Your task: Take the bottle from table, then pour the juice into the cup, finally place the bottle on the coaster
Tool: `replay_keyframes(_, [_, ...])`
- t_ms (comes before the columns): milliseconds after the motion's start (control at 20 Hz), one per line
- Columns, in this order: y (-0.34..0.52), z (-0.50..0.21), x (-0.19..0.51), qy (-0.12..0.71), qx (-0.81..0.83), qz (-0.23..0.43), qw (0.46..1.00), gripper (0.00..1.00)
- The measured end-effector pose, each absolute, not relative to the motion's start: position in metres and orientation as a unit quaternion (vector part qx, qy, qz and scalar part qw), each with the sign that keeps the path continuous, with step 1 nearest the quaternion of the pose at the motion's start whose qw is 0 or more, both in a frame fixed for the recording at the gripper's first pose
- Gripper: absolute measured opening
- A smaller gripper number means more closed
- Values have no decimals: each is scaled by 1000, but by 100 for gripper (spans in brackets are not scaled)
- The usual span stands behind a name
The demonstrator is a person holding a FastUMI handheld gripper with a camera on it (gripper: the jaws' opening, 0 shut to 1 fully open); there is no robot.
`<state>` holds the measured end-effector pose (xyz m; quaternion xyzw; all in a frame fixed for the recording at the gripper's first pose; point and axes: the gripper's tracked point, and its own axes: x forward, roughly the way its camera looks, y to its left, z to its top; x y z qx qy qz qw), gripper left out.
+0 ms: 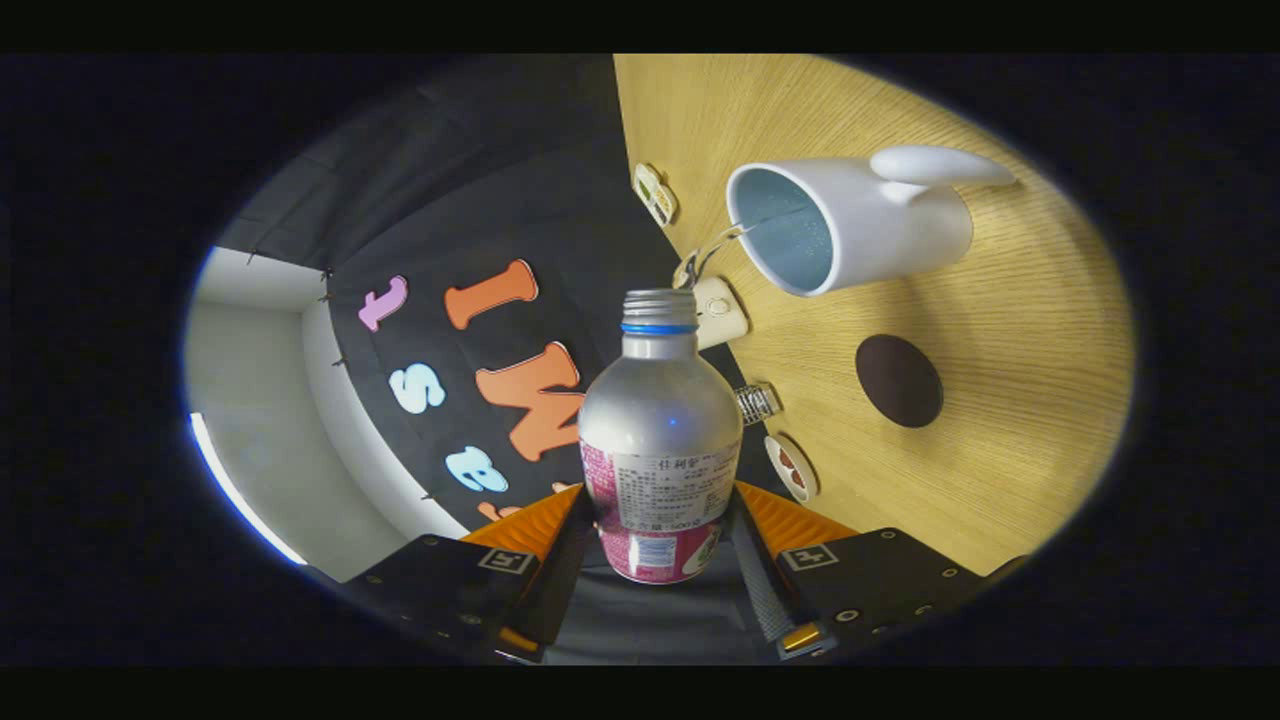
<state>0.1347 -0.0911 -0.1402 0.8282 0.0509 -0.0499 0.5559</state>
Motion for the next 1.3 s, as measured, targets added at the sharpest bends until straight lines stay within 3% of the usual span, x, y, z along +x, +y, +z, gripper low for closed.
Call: replay_keyframes(1300, [-101, -121, 136, 12, 867, -40, 497, 74])
